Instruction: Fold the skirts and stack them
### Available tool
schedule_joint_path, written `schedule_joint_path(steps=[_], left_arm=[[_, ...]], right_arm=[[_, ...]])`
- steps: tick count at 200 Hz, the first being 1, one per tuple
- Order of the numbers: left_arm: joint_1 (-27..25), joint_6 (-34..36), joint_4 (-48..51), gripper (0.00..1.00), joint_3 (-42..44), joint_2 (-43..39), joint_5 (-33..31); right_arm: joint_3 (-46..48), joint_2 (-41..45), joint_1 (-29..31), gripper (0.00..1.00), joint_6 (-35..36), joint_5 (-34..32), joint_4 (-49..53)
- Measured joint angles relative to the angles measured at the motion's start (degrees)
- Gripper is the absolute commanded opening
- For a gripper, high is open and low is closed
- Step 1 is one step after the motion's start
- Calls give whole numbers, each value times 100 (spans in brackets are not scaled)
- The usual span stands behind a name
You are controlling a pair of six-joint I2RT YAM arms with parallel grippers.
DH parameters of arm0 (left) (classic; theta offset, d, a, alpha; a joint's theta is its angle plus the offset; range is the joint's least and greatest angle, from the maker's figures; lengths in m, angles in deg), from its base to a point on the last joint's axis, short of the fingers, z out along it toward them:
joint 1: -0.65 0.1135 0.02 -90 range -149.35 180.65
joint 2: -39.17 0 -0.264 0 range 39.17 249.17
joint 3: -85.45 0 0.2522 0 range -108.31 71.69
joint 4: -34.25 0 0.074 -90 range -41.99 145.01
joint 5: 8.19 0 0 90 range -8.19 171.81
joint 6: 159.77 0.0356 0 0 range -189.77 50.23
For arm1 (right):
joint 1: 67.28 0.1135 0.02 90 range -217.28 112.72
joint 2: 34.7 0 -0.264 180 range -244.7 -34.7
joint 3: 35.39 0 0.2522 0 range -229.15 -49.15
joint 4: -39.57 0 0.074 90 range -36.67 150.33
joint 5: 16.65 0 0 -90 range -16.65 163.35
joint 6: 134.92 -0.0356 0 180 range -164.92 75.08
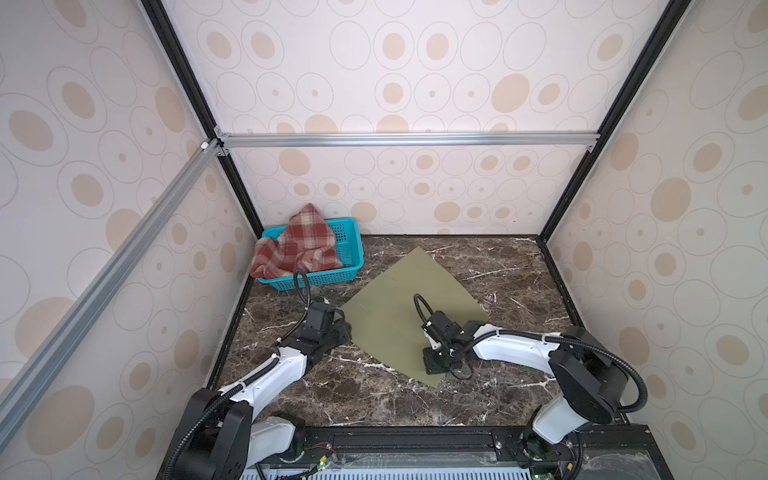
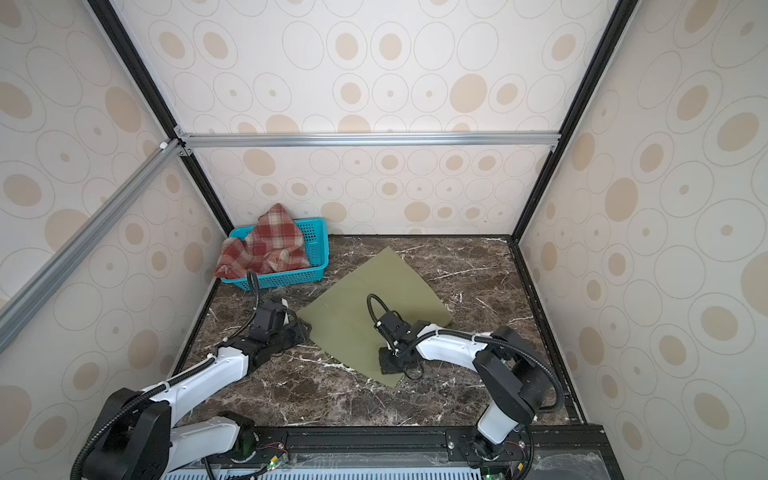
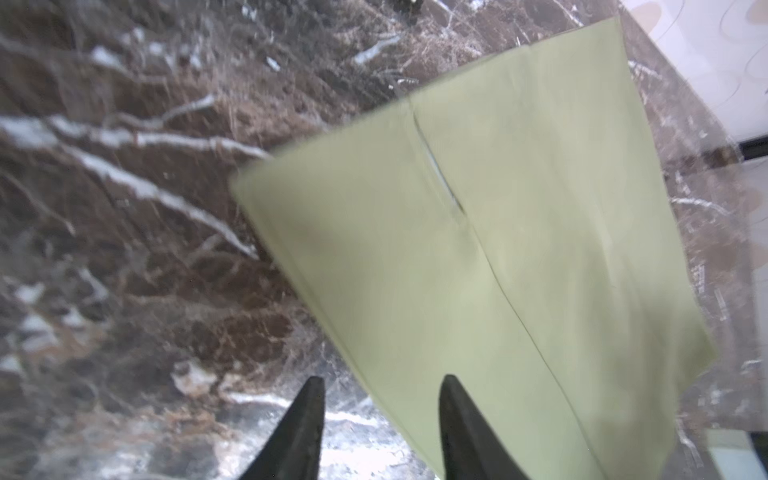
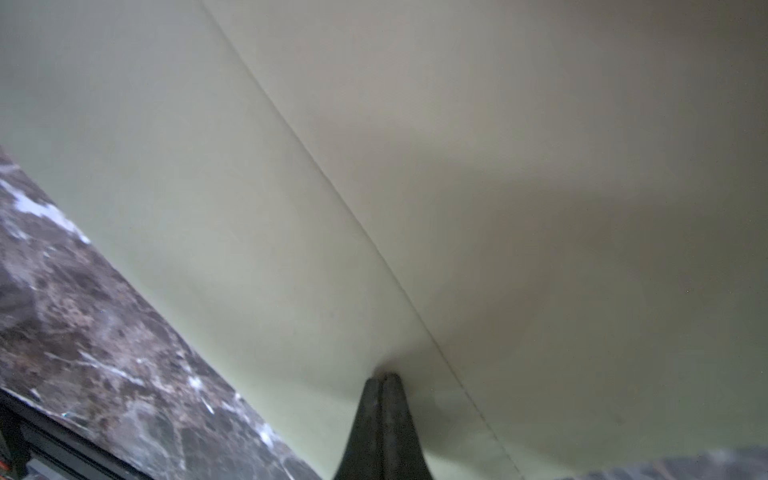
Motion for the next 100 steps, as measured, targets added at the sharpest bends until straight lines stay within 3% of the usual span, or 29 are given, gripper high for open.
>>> schedule_joint_path(steps=[34,100], left_arm=[[42,0,-9,63,-7,35,70],[181,57,146,60,129,-31,85]], right_arm=[[175,424,4,0,2,-35,492],[-122,811,15,0,140,-144,723]])
